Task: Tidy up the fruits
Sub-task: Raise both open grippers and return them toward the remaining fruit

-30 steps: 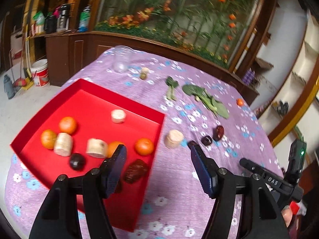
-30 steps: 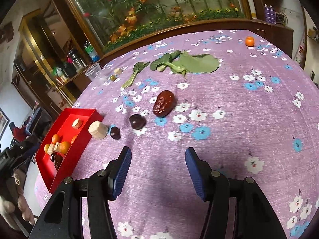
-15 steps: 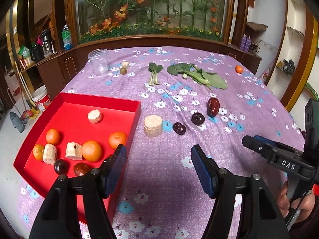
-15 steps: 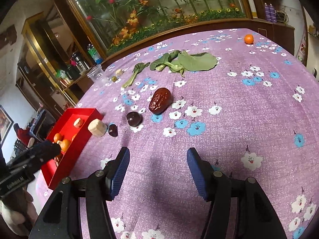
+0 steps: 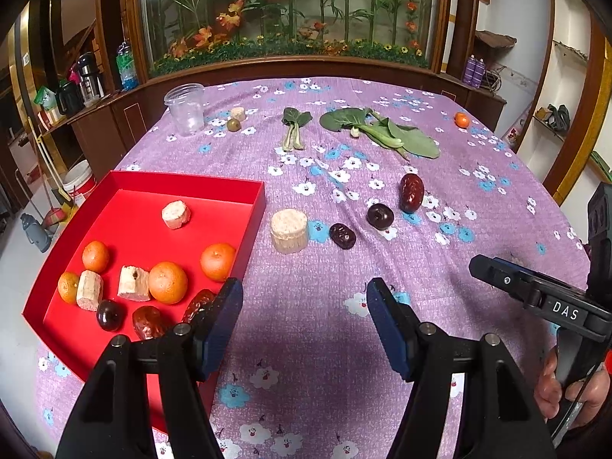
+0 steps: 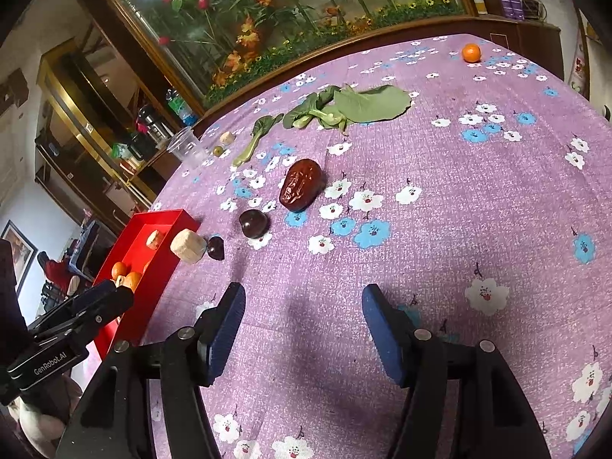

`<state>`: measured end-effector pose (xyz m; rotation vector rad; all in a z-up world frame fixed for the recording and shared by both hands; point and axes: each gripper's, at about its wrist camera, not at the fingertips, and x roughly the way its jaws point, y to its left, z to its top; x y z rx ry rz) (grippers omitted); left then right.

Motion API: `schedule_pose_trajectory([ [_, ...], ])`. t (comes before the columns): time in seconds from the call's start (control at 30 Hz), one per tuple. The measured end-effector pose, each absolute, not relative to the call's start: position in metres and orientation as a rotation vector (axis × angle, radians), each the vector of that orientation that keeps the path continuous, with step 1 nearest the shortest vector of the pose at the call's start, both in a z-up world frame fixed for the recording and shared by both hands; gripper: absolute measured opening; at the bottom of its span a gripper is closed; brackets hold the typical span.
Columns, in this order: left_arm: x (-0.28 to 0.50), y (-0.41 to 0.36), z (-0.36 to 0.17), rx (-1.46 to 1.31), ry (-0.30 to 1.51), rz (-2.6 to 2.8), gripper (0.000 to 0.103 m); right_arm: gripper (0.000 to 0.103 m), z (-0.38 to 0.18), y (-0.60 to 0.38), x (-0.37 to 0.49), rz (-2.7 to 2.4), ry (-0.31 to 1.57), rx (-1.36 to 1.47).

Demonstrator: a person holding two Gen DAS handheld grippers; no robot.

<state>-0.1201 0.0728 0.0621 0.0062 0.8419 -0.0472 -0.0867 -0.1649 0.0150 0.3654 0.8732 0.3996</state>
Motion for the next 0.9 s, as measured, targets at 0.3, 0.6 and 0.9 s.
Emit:
schedule_pose_trajectory([
  [0.3,-0.129,0.080,0.065,0.001,0.847,-0.029,0.067,0.070,0.013,-0.161,-0.086,0.380,0.893,0.345],
  [0.6,-0.166,0.106,0.107,-0.050,0.720,-0.017,0.067,0.070,0.054,-0.156,-0.111,0.333,0.786,0.223],
  [0.9,-0.187,0.145,0.231,-0.139,0.477,-0.106,0.075,0.070,0.252,-0.178,-0.136,0.285,0.394,0.107],
])
